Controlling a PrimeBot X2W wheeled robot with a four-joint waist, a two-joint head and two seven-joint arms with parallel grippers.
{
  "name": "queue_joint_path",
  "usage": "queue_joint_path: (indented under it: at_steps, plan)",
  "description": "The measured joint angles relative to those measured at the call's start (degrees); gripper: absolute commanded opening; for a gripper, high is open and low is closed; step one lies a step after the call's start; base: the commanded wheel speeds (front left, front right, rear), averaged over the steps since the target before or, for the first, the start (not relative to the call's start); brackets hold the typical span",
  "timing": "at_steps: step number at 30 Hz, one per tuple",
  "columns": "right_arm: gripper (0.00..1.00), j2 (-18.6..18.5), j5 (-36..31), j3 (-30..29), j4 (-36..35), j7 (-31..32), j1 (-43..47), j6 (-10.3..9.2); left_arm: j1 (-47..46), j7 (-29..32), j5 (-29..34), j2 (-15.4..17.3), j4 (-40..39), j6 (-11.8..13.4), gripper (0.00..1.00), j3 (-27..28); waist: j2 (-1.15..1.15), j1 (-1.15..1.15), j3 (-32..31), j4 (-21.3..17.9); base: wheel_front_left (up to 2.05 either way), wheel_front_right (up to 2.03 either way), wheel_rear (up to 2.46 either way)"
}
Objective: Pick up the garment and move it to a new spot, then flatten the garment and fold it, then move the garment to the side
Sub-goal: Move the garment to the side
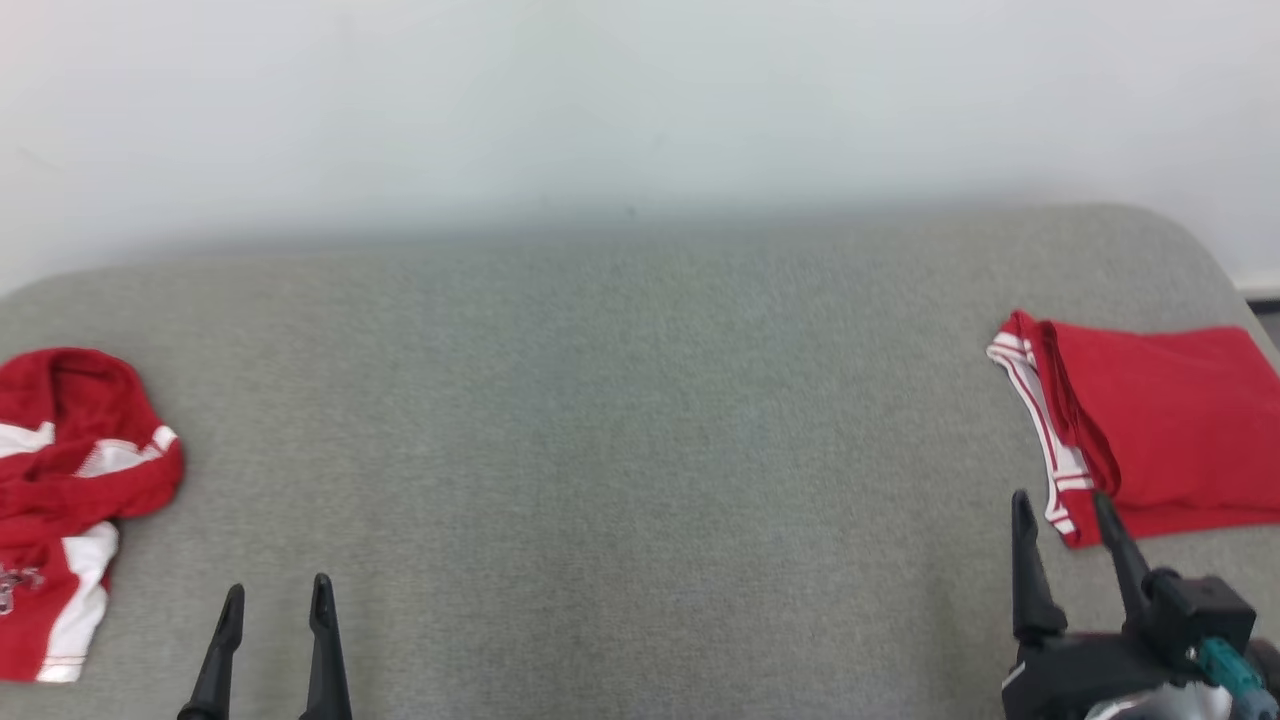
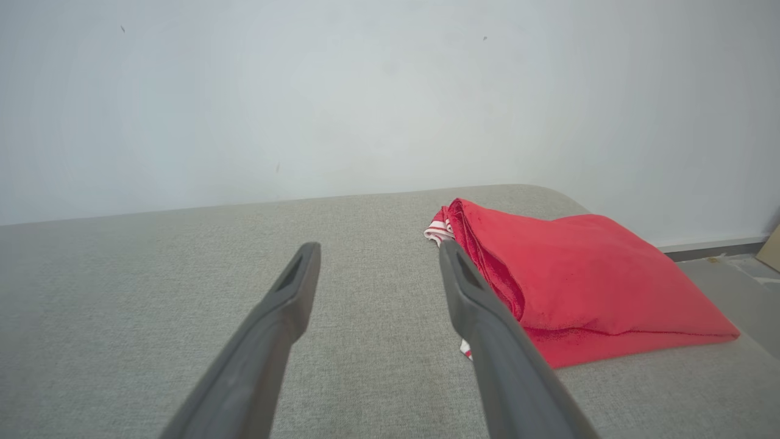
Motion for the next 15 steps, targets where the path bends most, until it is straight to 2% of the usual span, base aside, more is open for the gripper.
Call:
queue_joint_path:
  at_steps: [7, 15]
  plan:
    - [1.00, 0.07, 3.45, 2.48, -4.56, 3.66, 5.86, 0.00, 2.63, 0.00, -0.26, -1.81, 1.92, -1.81, 1.00, 1.69, 0.00, 0.01, -4.68, 3.01, 0.00, 0.00, 0.00]
    - [1.00, 0.09, 3.89, 2.14, -5.04, 5.70, 8.47, -0.01, 3.69, 0.00, 0.23, -2.57, 6.92, -3.45, 1.00, 1.33, 0.01, 0.02, -7.03, 4.69, 0.00, 0.00, 0.00]
